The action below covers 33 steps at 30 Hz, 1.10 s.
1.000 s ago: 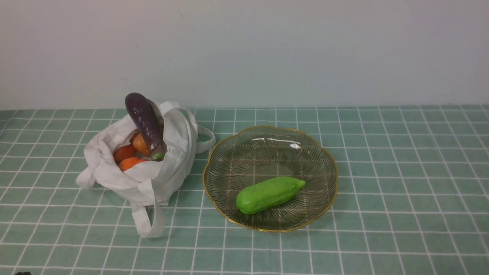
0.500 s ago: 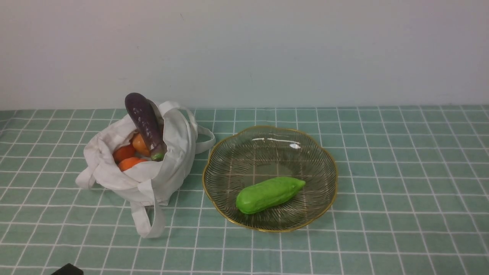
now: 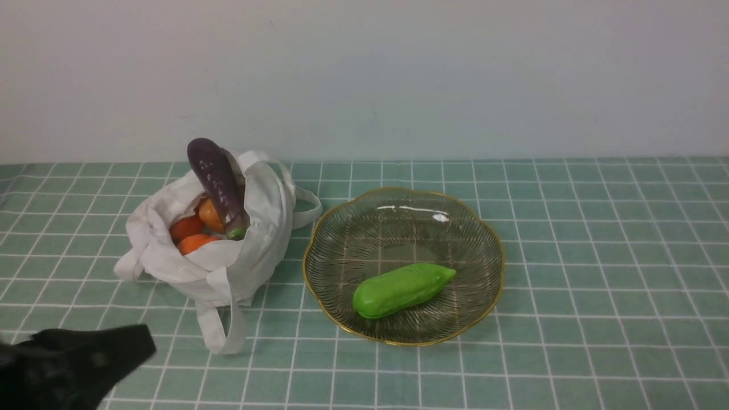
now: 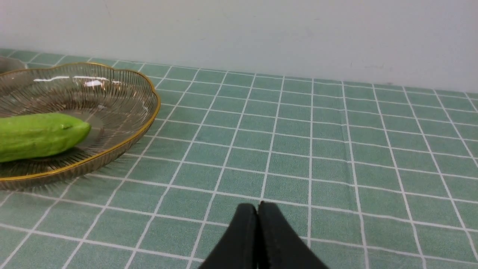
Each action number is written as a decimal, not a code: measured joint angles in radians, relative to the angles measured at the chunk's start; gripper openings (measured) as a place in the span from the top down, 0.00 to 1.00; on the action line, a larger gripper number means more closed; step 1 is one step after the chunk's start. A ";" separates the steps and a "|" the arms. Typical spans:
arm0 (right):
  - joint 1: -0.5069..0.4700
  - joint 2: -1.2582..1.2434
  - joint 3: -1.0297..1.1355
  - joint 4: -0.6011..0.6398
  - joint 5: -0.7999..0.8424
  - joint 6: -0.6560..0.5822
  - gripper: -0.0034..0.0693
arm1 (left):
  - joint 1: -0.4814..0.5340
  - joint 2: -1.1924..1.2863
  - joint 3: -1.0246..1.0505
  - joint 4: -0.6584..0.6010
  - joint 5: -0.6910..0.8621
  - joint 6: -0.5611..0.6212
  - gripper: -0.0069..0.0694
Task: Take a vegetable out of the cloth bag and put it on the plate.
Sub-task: Grab an eggplant from the bag with your left arm
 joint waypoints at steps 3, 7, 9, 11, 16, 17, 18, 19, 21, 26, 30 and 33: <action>0.000 0.000 0.000 0.000 0.000 0.000 0.97 | 0.000 0.256 -0.118 0.139 0.076 0.046 0.92; 0.000 0.000 0.000 0.000 0.000 0.000 0.97 | 0.000 0.509 -0.318 0.260 0.061 0.053 0.92; 0.000 0.000 0.000 0.000 0.000 0.000 0.97 | 0.000 0.633 -0.432 0.285 0.049 0.025 0.92; 0.000 0.000 0.000 0.000 0.000 0.000 0.97 | 0.000 0.709 -0.500 0.290 0.048 0.001 0.91; 0.000 0.000 0.000 0.000 0.000 0.000 0.97 | -0.007 0.890 -0.639 0.291 -0.012 -0.033 0.83; 0.000 0.000 0.000 0.000 0.000 0.000 0.97 | -0.007 0.926 -0.671 0.291 -0.027 -0.037 0.80; 0.000 0.000 0.000 0.000 0.000 0.000 0.97 | -0.006 0.954 -0.698 0.291 -0.036 -0.038 0.77; 0.000 0.000 0.000 0.000 0.000 0.000 0.97 | -0.004 0.987 -0.732 0.291 -0.044 -0.038 0.72; 0.000 0.000 0.000 0.000 0.000 0.000 0.97 | -0.002 1.048 -0.795 0.292 -0.057 -0.038 0.62; 0.000 0.000 0.000 0.000 0.000 0.000 0.97 | -0.001 1.159 -0.878 0.292 -0.110 -0.039 0.38; 0.000 0.000 0.000 0.000 0.000 0.000 0.97 | -0.001 1.244 -0.890 0.324 -0.256 -0.039 0.23; 0.000 0.000 0.000 0.000 0.000 0.000 0.97 | -0.001 1.265 -0.891 0.327 -0.303 -0.039 0.22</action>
